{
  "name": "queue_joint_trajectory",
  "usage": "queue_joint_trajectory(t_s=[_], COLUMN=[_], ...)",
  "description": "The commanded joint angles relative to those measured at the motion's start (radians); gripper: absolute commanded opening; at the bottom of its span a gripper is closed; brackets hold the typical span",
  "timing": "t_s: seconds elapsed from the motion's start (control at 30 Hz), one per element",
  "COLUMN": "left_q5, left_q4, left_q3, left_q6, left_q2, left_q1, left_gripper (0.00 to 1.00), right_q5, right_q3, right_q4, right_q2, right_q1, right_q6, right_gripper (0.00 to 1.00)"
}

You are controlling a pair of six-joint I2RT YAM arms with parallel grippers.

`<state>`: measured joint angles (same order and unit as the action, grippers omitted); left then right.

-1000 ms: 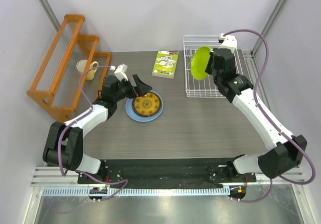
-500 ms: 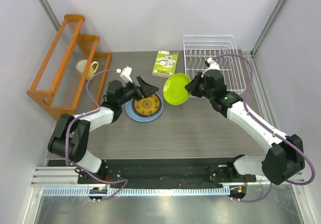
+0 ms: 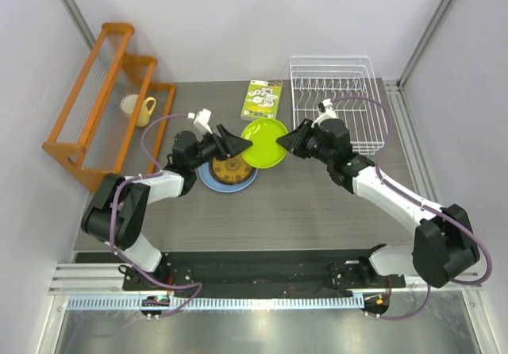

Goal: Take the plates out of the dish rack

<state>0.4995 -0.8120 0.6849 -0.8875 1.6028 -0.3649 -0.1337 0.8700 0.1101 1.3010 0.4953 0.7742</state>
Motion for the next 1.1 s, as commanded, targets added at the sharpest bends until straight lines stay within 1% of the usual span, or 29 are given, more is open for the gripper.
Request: queue_joint_trajectory(t_s=[0.0,0.03,0.1,0.13,0.2,0.23,0.27,0.3,0.37,0.47,0.5,0.53,0.7,0.8,1.07], left_q5=[0.011,0.013,0.01,0.013,0.017,0.014,0.01,-0.001,-0.016,-0.071,-0.113,-0.133,-0.242,-0.274,-0.369], left_q4=[-0.078,-0.079,-0.079,-0.081,-0.079,-0.078,-0.075,-0.056,-0.018,0.103,0.169,0.197,0.37,0.386,0.382], left_q3=[-0.005,-0.005,-0.008,-0.01,-0.012,-0.015,-0.016,-0.016,-0.015,-0.005,-0.004,-0.005,-0.004,-0.021,-0.056], left_q6=[0.001,0.001,0.01,0.013,0.019,0.019,0.022,0.033,0.054,0.12,0.151,0.163,0.242,0.255,0.231], left_q2=[0.02,0.023,0.026,0.028,0.028,0.026,0.025,0.019,0.005,-0.036,-0.061,-0.076,-0.122,-0.127,-0.098], left_q1=[-0.008,-0.008,-0.008,-0.008,-0.008,-0.008,-0.008,-0.008,-0.006,-0.003,0.0,0.003,0.032,0.055,0.08], left_gripper=[0.47,0.33,0.21,0.1,0.02,0.0,0.0,0.0,0.0,0.0,0.0,0.0,0.0,0.0,0.0], right_q5=[-0.096,-0.099,-0.104,-0.1,-0.095,-0.09,-0.087,-0.074,-0.063,-0.006,0.024,0.038,0.078,0.077,0.059], right_q3=[-0.037,-0.043,-0.052,-0.052,-0.049,-0.048,-0.046,-0.046,-0.039,-0.025,-0.023,-0.022,-0.016,-0.012,-0.009], right_q4=[0.207,0.229,0.237,0.231,0.221,0.214,0.208,0.203,0.175,0.1,0.086,0.056,0.005,0.0,-0.001], right_q2=[0.02,0.024,0.034,0.041,0.049,0.056,0.058,0.061,0.06,0.043,0.035,0.027,-0.003,0.0,0.026], right_q1=[0.006,0.008,0.008,0.006,0.006,0.006,0.006,0.006,0.005,0.006,0.006,0.006,0.005,0.006,0.006], right_q6=[0.111,0.118,0.12,0.122,0.125,0.125,0.126,0.123,0.105,0.063,0.048,0.03,-0.015,-0.021,-0.029], right_gripper=[0.12,0.12,0.13,0.19,0.29,0.34,0.45,0.49,0.53,0.56,0.56,0.56,0.57,0.57,0.57])
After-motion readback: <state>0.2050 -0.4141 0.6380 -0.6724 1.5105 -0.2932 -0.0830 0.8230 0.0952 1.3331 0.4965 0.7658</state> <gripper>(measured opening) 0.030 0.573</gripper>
